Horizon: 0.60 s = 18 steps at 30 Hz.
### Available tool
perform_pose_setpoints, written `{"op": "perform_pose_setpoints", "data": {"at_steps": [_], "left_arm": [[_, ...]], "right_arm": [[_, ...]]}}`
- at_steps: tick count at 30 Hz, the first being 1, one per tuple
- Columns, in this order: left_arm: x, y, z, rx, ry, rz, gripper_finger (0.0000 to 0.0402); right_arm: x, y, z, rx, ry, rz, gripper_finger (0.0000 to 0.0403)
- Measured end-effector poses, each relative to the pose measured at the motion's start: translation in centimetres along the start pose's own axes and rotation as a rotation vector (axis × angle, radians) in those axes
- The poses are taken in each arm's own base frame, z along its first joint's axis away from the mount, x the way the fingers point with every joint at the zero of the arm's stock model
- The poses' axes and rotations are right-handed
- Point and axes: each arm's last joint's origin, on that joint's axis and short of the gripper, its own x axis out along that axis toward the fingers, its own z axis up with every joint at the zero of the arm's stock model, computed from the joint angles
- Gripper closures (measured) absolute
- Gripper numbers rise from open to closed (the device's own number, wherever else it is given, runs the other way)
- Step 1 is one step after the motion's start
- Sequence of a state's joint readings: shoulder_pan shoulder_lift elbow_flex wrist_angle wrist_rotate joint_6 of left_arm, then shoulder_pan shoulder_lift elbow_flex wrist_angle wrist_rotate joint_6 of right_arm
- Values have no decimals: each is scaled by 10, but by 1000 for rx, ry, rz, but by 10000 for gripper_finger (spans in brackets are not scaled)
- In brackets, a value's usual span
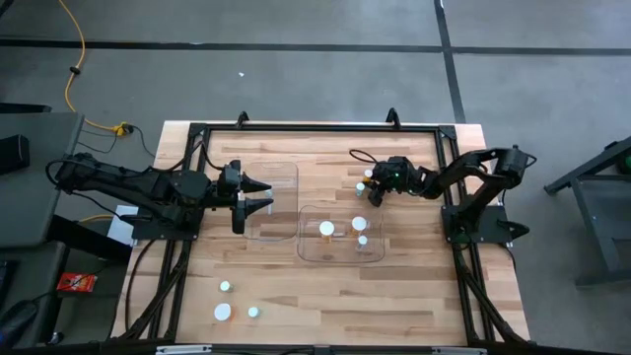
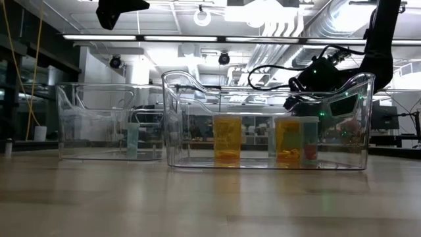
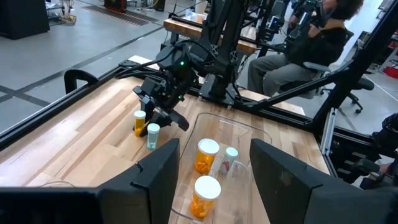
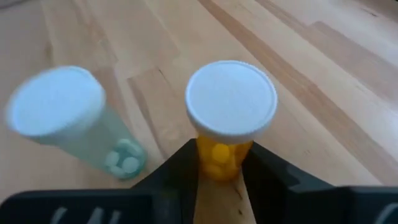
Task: Pick and place medicine bottles into bin by pill shape (circle, oval)
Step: Put the top orange tablet bottle into the left transparent bin
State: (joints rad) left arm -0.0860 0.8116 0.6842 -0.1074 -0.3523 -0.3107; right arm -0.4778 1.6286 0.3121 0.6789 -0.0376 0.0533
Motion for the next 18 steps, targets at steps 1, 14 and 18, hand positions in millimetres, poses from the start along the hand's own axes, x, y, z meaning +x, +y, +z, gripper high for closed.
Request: {"op": "perform_pose_setpoints", "data": {"at_steps": [1, 14, 18], "left_arm": [[0, 0, 0, 0, 0, 0, 216], [0, -2, 5, -68, -48, -17, 216], [7, -3, 9, -43, -98, -14, 216]], "right_arm": [[-1, 0, 2, -1, -9, 1, 306], [-40, 13, 42, -5, -143, 110, 315], [-59, 33, 74, -71, -155, 177, 315]]}}
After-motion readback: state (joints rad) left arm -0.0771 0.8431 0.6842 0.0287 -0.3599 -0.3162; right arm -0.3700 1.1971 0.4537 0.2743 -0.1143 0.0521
